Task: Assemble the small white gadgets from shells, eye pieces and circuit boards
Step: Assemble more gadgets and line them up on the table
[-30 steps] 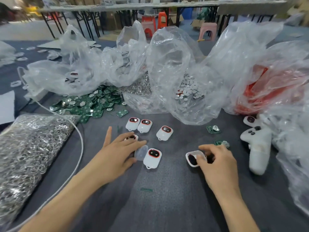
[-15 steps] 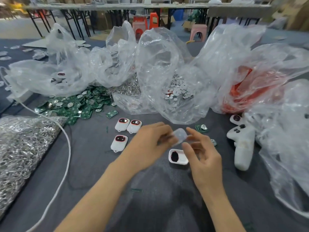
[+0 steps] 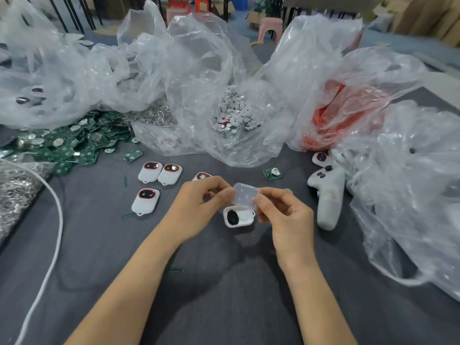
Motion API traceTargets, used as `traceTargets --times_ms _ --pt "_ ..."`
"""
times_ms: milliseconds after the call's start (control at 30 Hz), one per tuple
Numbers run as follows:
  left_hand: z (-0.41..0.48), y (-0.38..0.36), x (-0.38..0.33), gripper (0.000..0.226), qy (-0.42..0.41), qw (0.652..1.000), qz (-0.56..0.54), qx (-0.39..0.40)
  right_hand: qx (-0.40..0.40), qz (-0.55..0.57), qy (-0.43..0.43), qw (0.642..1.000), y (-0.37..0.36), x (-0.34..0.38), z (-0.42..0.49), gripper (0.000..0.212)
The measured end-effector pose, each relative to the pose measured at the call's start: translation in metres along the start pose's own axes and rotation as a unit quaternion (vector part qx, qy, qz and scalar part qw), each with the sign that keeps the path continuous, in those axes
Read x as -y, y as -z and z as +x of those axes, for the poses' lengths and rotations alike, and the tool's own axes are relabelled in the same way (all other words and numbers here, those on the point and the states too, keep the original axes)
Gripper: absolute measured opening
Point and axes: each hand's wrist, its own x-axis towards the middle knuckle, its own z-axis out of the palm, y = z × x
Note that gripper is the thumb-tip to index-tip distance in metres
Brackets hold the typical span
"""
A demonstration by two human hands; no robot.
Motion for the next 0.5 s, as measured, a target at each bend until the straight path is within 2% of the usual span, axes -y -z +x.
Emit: traceTargets --times_ms 167,233,300,367,500 --pt "0.000 0.008 0.003 0.019 0.009 0.999 0.032 -0.019 -0.015 -0.032 -0.001 0.999 0.004 -0.005 0.002 0.011" --pt "-0.001 0.014 0.006 0.009 0.001 0.996 0.090 0.008 -0.016 -0.052 -0.004 0.999 0.006 -0.006 0.003 0.012" --pt "-0.002 0.014 0.011 0.038 -0.001 0.977 0.198 0.075 -0.010 -0.081 -0.005 0.997 0.008 -0.007 0.003 0.015" --pt "-0.002 0.008 0.013 0.054 -0.003 0.953 0.277 0.122 0.003 -0.120 -0.002 0.993 0.007 -0.009 0.003 0.016" --pt "-0.001 0.003 0.015 0.047 -0.009 0.959 0.257 0.123 0.031 -0.231 0.024 0.972 0.006 -0.011 0.003 0.012"
